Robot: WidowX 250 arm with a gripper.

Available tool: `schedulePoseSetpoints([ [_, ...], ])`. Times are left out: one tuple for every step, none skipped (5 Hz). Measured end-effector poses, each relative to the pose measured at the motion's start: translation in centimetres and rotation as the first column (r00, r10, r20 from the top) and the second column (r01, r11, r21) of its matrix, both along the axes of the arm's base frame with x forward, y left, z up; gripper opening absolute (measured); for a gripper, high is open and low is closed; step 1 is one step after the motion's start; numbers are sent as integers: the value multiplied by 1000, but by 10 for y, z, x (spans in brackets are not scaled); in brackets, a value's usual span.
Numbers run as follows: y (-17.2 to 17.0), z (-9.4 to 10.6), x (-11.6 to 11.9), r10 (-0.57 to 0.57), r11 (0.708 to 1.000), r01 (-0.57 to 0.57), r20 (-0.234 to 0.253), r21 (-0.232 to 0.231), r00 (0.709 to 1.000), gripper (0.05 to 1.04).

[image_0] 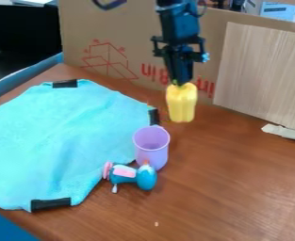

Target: Move the yellow object from the cloth to the table

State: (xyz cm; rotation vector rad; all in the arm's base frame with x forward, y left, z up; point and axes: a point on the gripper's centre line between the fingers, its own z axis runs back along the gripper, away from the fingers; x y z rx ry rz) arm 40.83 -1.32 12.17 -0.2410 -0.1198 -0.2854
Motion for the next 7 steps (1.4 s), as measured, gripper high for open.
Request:
schedulePoseSetpoints([
  [-17,-5,6,-4,1000,4,0,-2,1000,77],
  [-27,-13,14,2,1000,-2,-5,8,1000,77],
  [-27,-27,22,12,1000,-12,-16,23,1000,95],
  [-26,-33,30,17,999,-16,-13,36,1000,208],
  [-29,-24,35,27,999,-27,3,29,1000,456],
  [-35,-16,34,13,1000,-13,-3,-10,1000,757],
  [-32,23,28,6,997,0,68,-78,998,987],
])
